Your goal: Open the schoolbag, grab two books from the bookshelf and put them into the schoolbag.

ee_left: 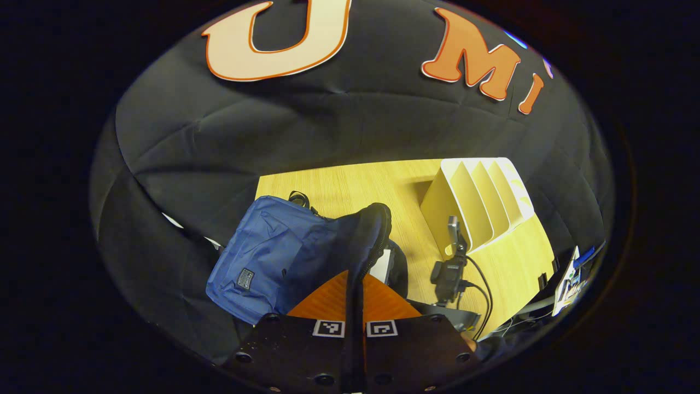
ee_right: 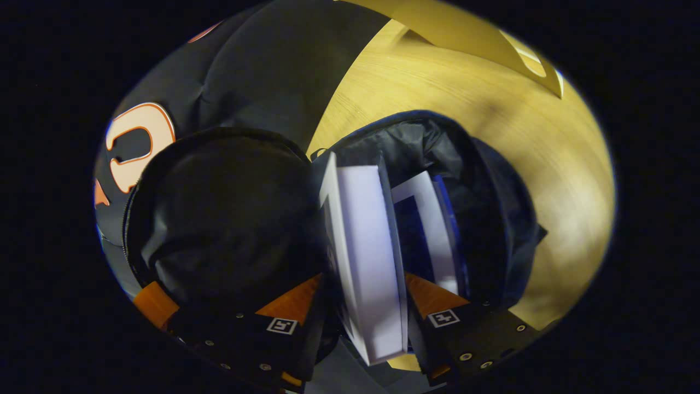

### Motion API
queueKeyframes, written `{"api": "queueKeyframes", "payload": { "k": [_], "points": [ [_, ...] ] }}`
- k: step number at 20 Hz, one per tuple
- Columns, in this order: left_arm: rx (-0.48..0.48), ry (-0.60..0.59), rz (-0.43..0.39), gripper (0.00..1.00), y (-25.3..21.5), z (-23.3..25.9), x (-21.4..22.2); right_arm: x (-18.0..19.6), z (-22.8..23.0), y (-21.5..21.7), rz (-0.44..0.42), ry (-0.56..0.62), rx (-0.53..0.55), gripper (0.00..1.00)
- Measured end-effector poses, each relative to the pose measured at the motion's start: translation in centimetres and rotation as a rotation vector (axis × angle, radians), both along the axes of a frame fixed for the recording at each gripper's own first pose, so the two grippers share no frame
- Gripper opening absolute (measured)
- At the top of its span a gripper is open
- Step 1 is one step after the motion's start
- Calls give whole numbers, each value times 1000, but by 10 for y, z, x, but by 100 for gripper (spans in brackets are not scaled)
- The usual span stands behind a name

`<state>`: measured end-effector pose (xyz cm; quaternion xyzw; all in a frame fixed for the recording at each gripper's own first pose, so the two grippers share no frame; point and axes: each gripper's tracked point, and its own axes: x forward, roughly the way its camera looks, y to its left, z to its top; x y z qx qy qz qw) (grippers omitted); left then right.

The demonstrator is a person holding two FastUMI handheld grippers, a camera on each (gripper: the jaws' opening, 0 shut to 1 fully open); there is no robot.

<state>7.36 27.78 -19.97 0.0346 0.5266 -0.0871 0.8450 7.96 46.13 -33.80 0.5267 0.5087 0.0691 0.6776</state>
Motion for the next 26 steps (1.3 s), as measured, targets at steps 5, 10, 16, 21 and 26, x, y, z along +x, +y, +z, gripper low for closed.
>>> {"api": "queueKeyframes", "payload": {
  "k": [5,10,16,21,26],
  "points": [
    [-13,-4,15,0,2,-2,-3,-10,-1,-39,35,-21,-105,76],
    [-16,-2,30,0,0,-6,-7,-20,4,-64,61,-55,-173,76],
    [2,0,30,0,-9,-14,-11,-24,9,-128,111,-164,-365,76],
    [33,8,20,0,-22,-25,-15,-14,26,-200,87,-249,-527,76],
    [69,26,19,1,-38,-41,-23,-3,51,-276,71,-344,-699,76]
  ]
}}
